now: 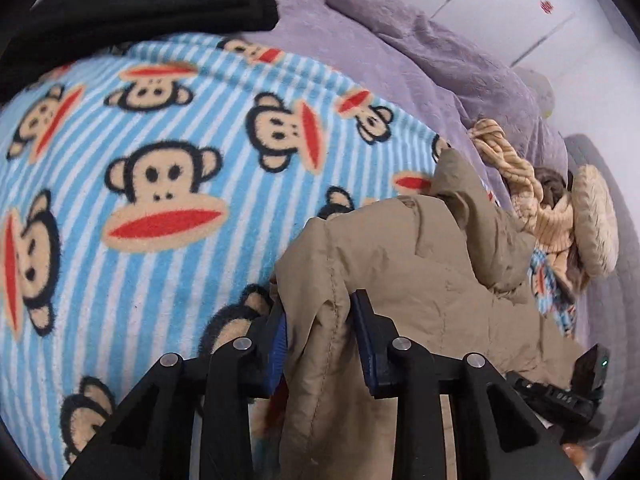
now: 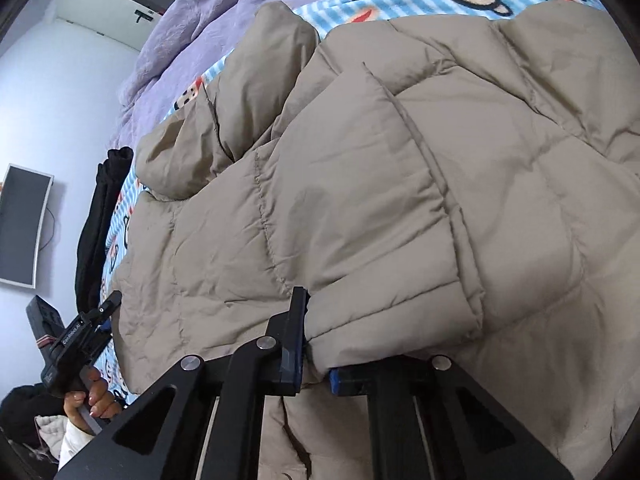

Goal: Fold large clothes

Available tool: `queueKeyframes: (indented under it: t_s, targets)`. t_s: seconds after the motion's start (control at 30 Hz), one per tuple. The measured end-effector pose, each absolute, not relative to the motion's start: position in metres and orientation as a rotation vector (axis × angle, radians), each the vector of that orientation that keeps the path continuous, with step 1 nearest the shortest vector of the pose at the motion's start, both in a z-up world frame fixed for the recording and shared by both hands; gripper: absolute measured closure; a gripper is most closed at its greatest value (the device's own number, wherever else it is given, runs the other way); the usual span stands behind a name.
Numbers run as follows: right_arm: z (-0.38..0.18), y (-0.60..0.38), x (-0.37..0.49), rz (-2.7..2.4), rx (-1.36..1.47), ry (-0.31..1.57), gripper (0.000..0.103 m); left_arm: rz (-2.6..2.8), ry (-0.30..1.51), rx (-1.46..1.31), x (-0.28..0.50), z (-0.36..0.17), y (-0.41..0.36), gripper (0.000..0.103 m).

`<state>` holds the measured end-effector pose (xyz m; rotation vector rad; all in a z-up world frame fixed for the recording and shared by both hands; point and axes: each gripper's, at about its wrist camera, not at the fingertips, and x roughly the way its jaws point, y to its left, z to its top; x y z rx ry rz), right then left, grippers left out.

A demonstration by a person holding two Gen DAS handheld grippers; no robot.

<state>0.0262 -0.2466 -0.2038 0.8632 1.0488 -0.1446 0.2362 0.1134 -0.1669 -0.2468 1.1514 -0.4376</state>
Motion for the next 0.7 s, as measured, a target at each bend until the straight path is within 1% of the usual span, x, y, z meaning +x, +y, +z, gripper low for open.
queueKeyframes:
  t_s: [0.1,0.27,0.3,0.33,0.37,0.4,0.47,0.53,0.6,0.7]
  targets:
    - [-0.211,-0.247,0.023,-0.147,0.869,1.057,0.093,-0.379,1.130,-0.082,0.228,-0.172,0.103,0.070]
    - [-0.214,-0.240,0.033,-0.156,0.800,1.057,0.093,-0.299,1.117,-0.033,0.233,-0.190,0.105,0.070]
    - [-0.215,-0.239,0.035,-0.163,0.779,1.060,0.095,-0.280,1.109,-0.012,0.231,-0.190,0.101,0.066]
    - [-0.214,-0.239,0.035,-0.165,0.776,1.061,0.095,-0.251,1.099,0.012,0.230,-0.187,0.099,0.055]
    - [-0.213,-0.240,0.035,-0.166,0.777,1.061,0.095,-0.213,1.085,0.036,0.229,-0.183,0.098,0.051]
    - [-0.211,-0.241,0.033,-0.168,0.778,1.061,0.092,-0.192,1.072,0.045,0.228,-0.178,0.101,0.047]
    - [-0.205,-0.244,0.025,-0.185,0.771,1.055,0.085,-0.188,1.064,0.030,0.223,-0.168,0.109,0.047]
    - [-0.200,-0.249,0.014,-0.218,0.753,1.045,0.070,-0.180,1.062,0.033,0.216,-0.160,0.114,0.047]
    - [-0.194,-0.257,0.003,-0.263,0.738,1.033,0.064,-0.171,1.060,0.053,0.205,-0.154,0.117,0.047]
    - [-0.186,-0.271,-0.014,-0.302,0.741,1.013,0.063,-0.180,1.073,0.083,0.184,-0.149,0.113,0.047]
